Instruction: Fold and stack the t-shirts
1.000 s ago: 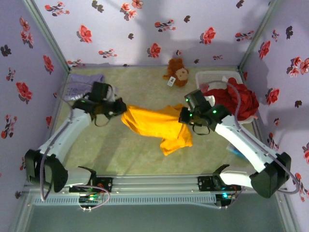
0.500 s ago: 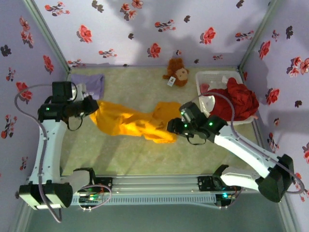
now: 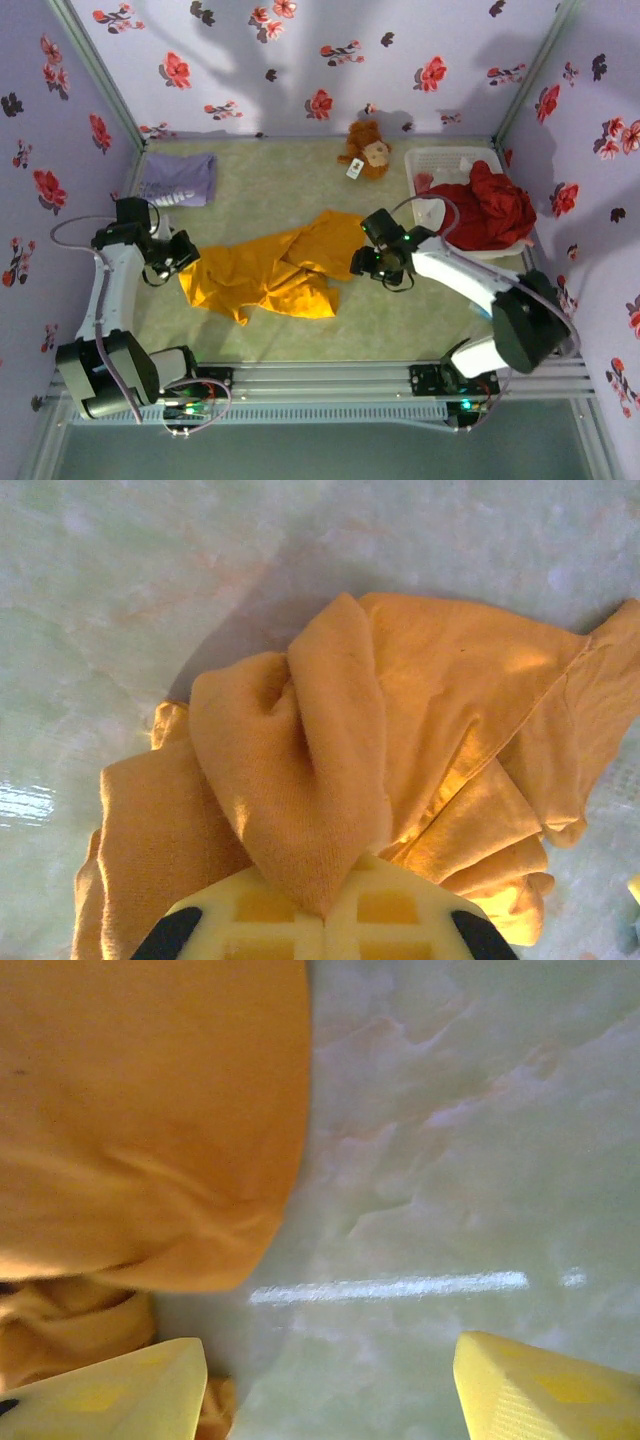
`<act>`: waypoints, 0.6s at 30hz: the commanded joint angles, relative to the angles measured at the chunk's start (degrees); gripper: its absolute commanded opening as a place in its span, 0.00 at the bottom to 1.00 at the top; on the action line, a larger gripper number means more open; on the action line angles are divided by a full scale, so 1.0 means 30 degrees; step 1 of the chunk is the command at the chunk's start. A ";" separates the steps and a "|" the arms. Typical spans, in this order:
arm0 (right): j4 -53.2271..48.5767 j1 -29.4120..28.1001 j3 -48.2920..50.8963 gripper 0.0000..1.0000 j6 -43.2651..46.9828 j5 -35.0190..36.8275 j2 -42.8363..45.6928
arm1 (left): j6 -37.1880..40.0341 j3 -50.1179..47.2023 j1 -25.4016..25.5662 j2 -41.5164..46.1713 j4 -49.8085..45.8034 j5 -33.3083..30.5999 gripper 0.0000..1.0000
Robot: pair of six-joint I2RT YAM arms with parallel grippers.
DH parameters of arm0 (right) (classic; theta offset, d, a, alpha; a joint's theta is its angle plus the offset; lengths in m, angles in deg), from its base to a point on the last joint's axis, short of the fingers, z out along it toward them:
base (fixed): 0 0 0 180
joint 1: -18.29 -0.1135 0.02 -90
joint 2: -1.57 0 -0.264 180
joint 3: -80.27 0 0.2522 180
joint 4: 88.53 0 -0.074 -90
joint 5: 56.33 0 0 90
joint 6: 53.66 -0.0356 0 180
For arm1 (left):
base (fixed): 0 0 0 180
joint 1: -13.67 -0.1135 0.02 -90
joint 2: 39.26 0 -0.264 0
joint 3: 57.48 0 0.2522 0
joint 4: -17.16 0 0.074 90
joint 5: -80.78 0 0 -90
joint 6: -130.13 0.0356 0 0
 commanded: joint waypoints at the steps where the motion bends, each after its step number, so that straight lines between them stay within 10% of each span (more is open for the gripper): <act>1: -0.0508 0.0314 -0.2555 0.68 0.2333 0.1376 -0.1685 | 0.0487 0.1020 -0.0219 -0.0322 0.0189 0.0841 0.00; 8: -0.0737 0.2367 -0.6900 0.65 0.5164 0.0802 -0.6686 | 0.0184 0.1668 -0.0283 -0.2044 0.0215 0.1109 0.00; 12: -0.1030 0.2828 -0.9303 0.67 0.6395 0.0926 -0.9007 | 0.0124 0.2050 -0.0308 -0.3033 0.0949 0.0557 0.55; 18: -0.2237 0.3151 -1.2857 0.63 0.7623 0.0898 -1.2149 | 0.0475 0.4477 -0.0016 -0.3194 0.0158 -0.1475 0.68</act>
